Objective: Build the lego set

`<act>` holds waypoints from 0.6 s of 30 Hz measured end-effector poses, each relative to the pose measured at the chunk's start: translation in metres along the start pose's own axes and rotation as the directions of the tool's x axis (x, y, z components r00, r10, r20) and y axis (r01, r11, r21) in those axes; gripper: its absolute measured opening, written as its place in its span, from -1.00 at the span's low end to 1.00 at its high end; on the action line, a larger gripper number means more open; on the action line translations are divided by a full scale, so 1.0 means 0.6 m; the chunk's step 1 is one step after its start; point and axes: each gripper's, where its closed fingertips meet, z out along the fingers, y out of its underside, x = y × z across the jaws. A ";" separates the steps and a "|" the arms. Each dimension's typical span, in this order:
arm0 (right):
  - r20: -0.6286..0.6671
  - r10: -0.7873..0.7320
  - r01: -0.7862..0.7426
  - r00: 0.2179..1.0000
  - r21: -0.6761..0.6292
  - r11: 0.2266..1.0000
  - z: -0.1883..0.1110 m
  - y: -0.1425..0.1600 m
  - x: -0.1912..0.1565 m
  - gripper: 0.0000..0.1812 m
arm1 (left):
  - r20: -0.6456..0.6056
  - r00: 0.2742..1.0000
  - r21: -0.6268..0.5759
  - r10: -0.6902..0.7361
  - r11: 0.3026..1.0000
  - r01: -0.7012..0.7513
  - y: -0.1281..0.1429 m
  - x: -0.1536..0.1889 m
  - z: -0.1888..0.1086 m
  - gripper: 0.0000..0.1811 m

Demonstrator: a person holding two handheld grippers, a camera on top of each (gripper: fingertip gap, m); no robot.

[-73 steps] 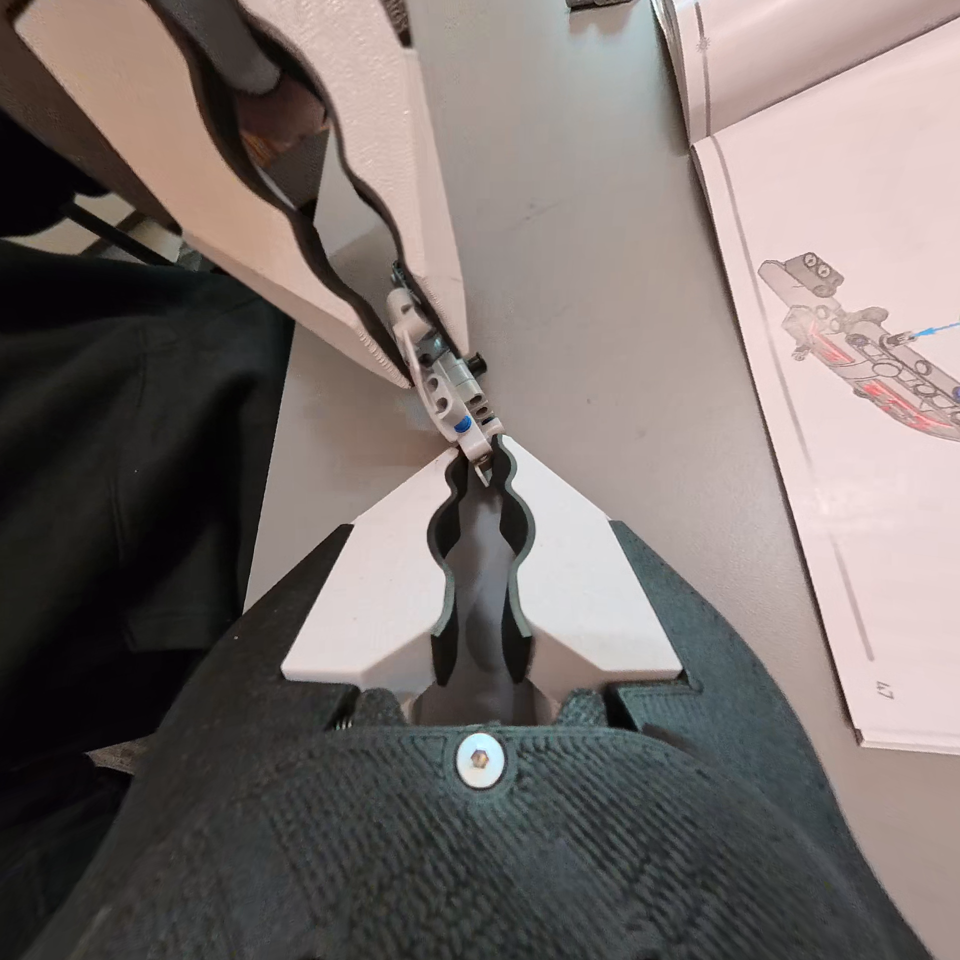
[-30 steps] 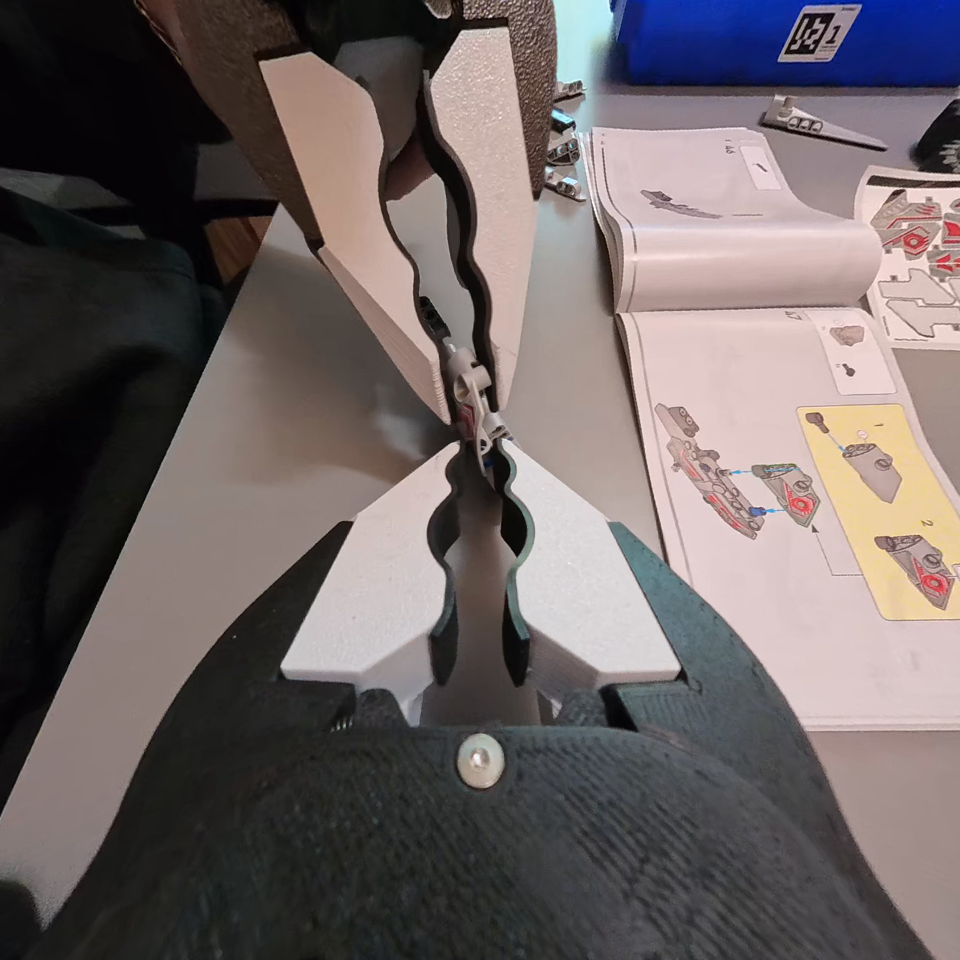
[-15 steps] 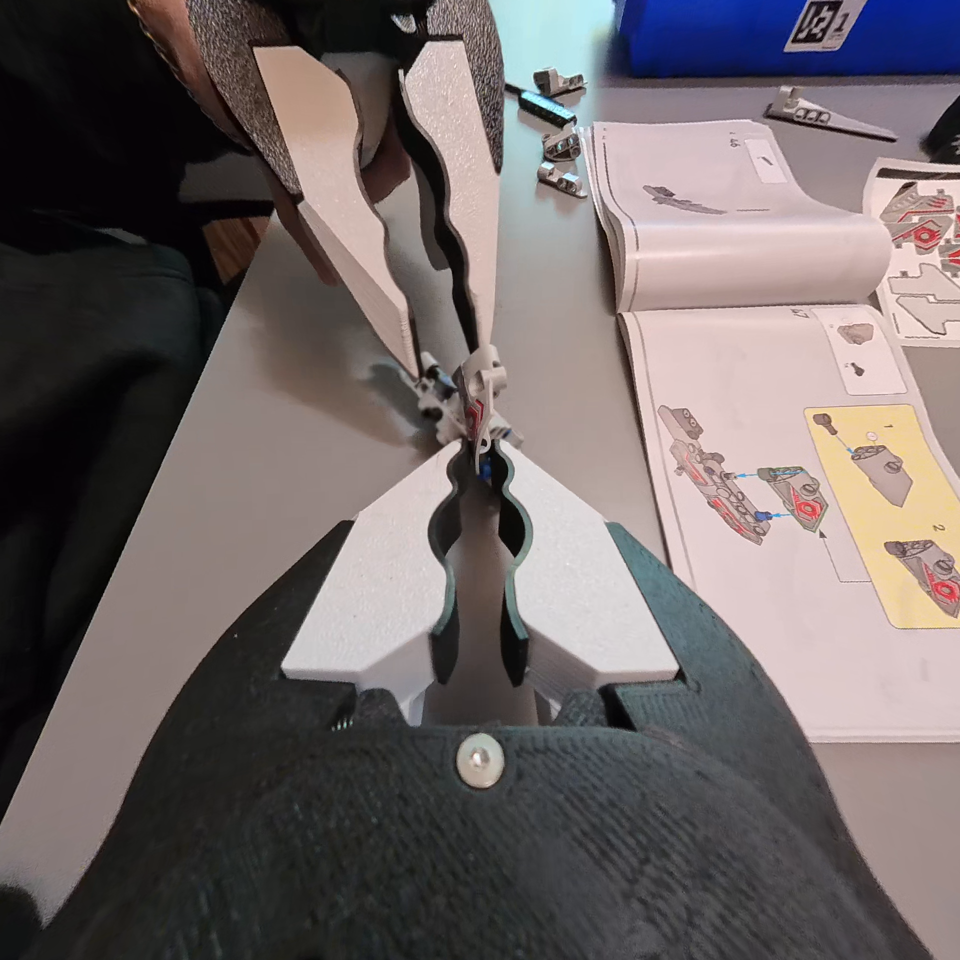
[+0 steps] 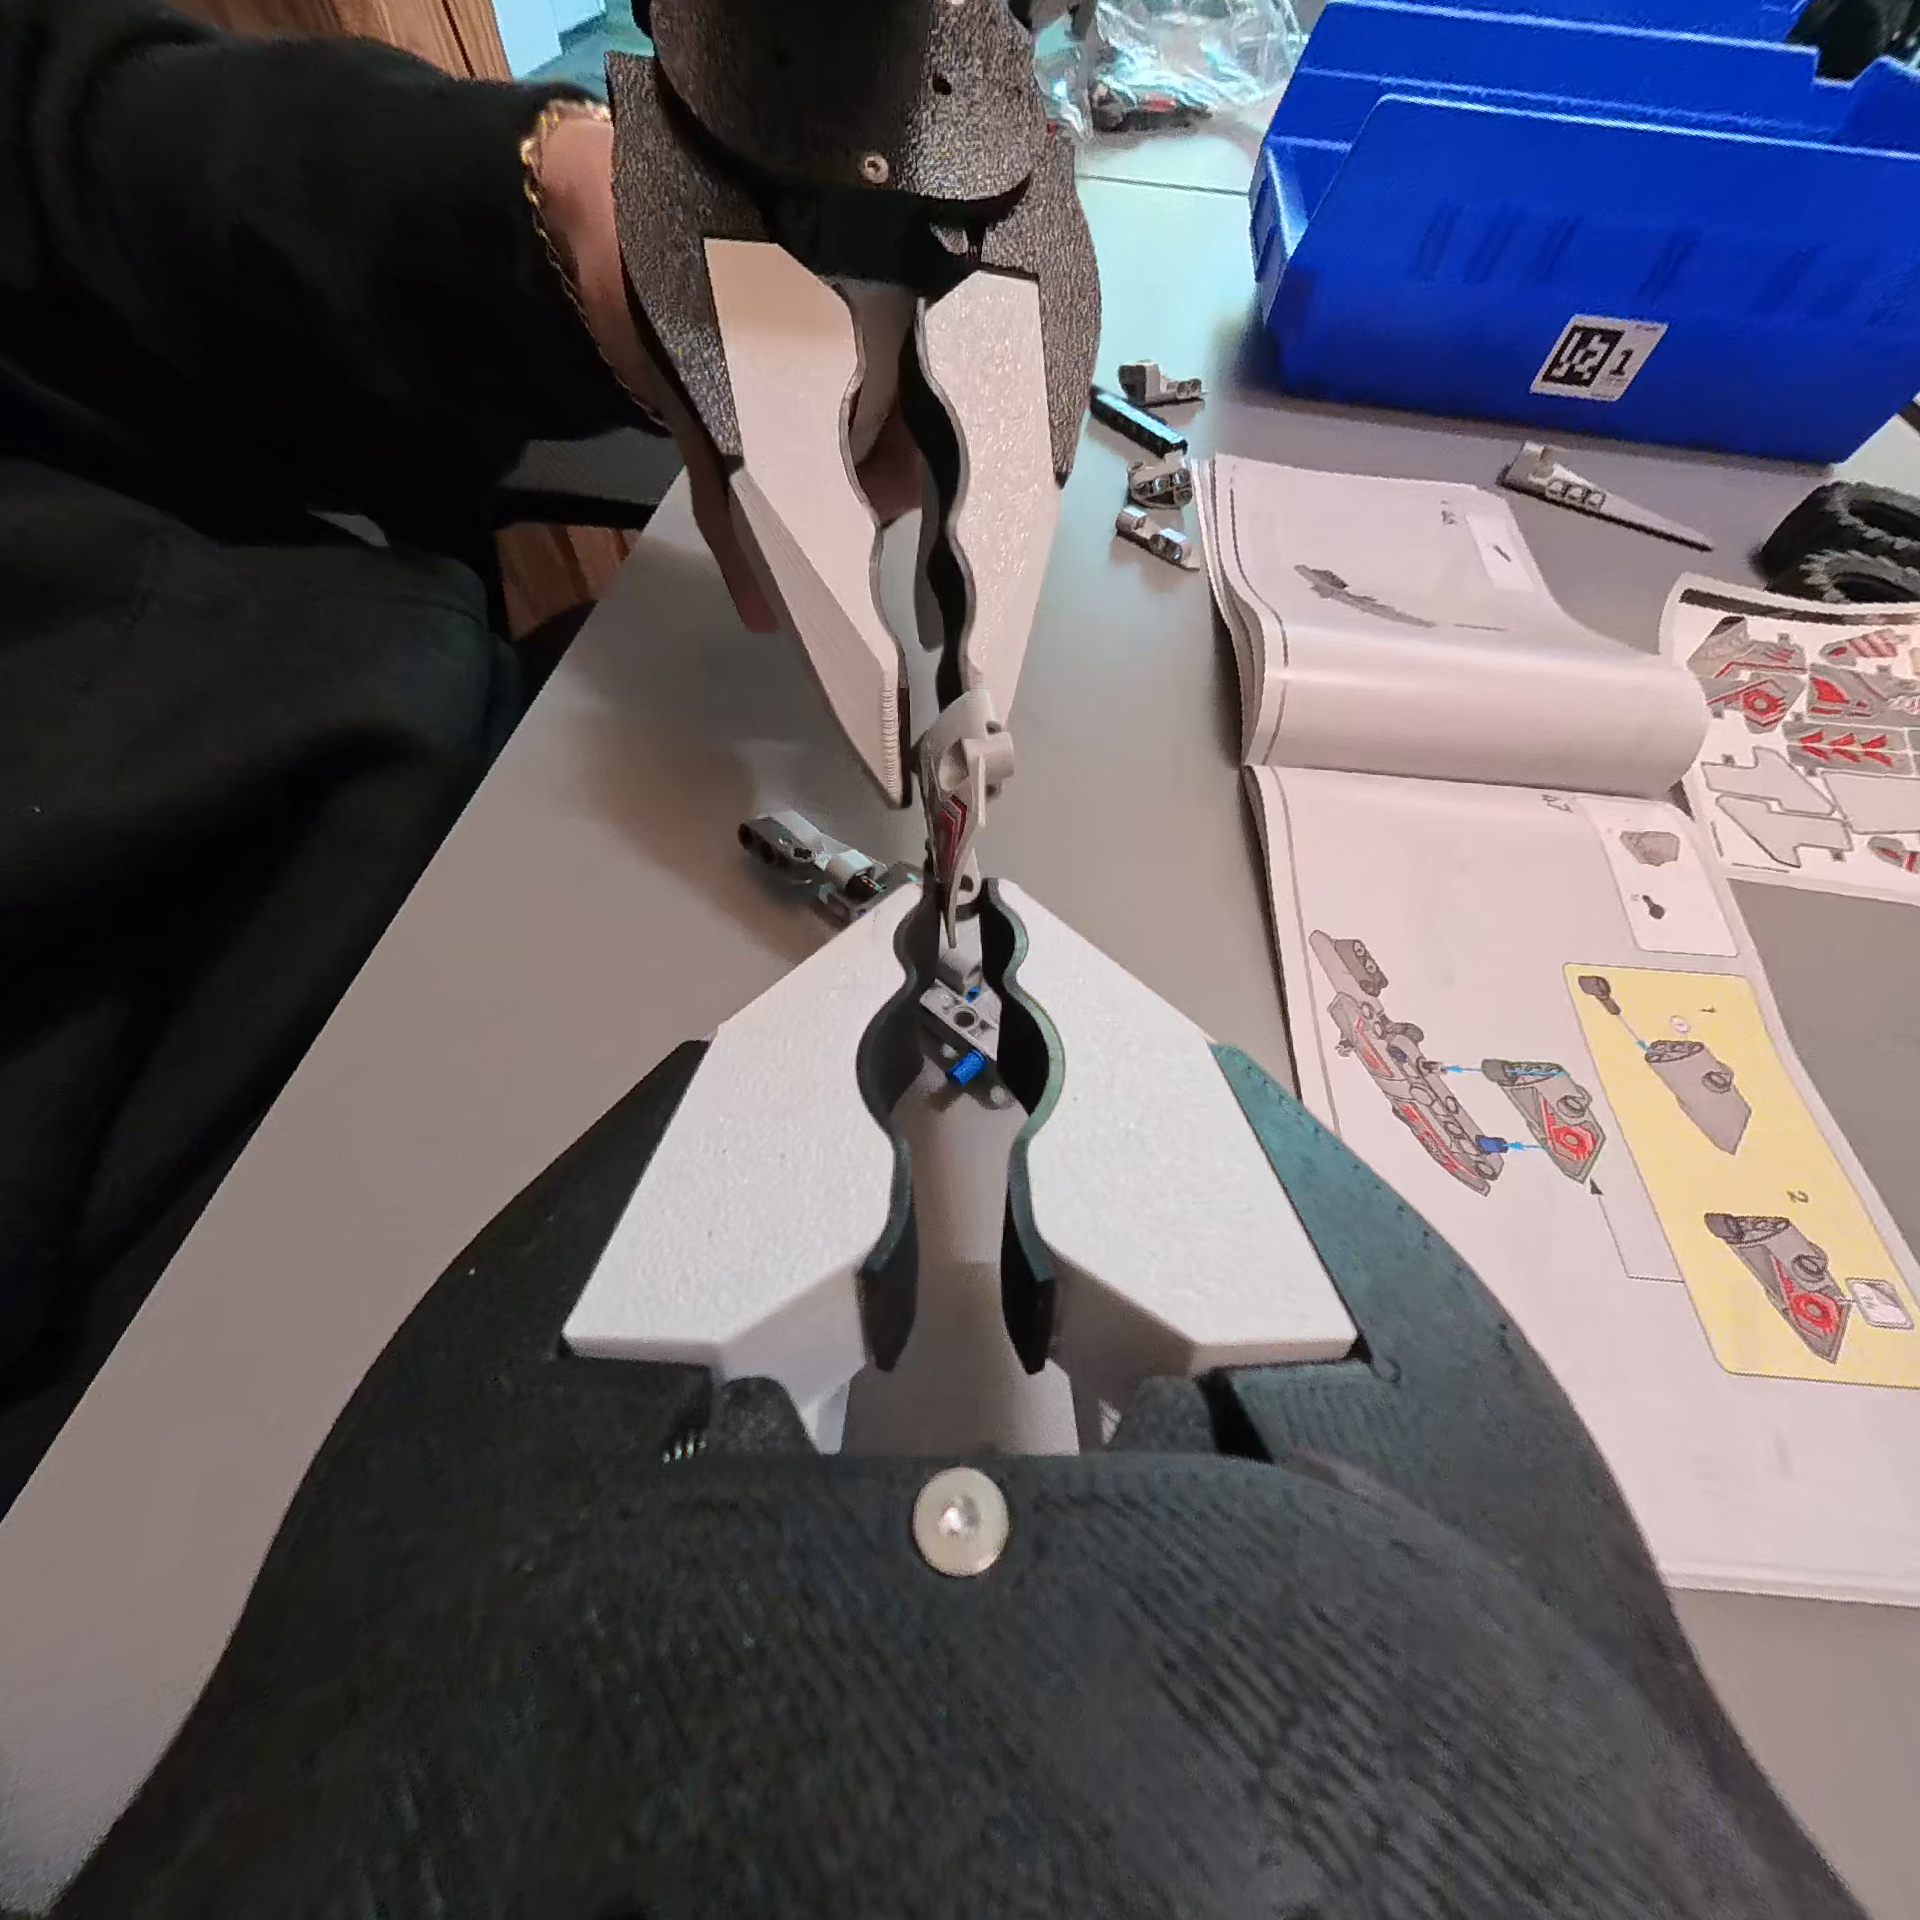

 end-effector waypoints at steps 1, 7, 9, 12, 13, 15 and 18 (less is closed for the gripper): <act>0.004 0.001 -0.001 1.000 0.003 1.000 -0.001 -0.001 -0.001 -0.93 | 0.002 1.000 0.006 0.017 1.000 -0.017 -0.001 0.001 -0.001 -0.93; 0.035 0.027 -0.026 0.999 -0.018 0.999 0.003 0.003 -0.007 -0.93 | 0.102 0.966 -0.041 0.239 0.971 -0.237 -0.003 0.000 -0.003 -0.93; 0.048 0.045 -0.044 0.998 -0.018 0.999 0.002 0.003 -0.009 -0.93 | 0.128 0.949 -0.065 0.288 0.957 -0.282 -0.003 -0.002 -0.004 -0.93; 0.064 0.078 -0.076 0.995 -0.031 0.997 0.003 0.006 -0.011 -0.93 | 0.158 0.912 -0.115 0.379 0.924 -0.364 0.001 -0.005 -0.002 -0.93; 0.067 0.087 -0.084 0.994 -0.038 0.996 0.004 0.008 -0.011 -0.93 | 0.170 0.901 -0.128 0.400 0.915 -0.383 0.002 -0.006 -0.002 -0.93; 0.068 0.094 -0.092 0.993 -0.043 0.995 0.004 0.009 -0.010 -0.93 | 0.190 0.874 -0.146 0.447 0.893 -0.425 0.002 -0.008 -0.002 -0.93; 0.073 0.114 -0.111 0.991 -0.045 0.993 0.004 0.009 -0.010 -0.93 | 0.216 0.844 -0.175 0.492 0.870 -0.462 0.004 -0.011 -0.002 -0.92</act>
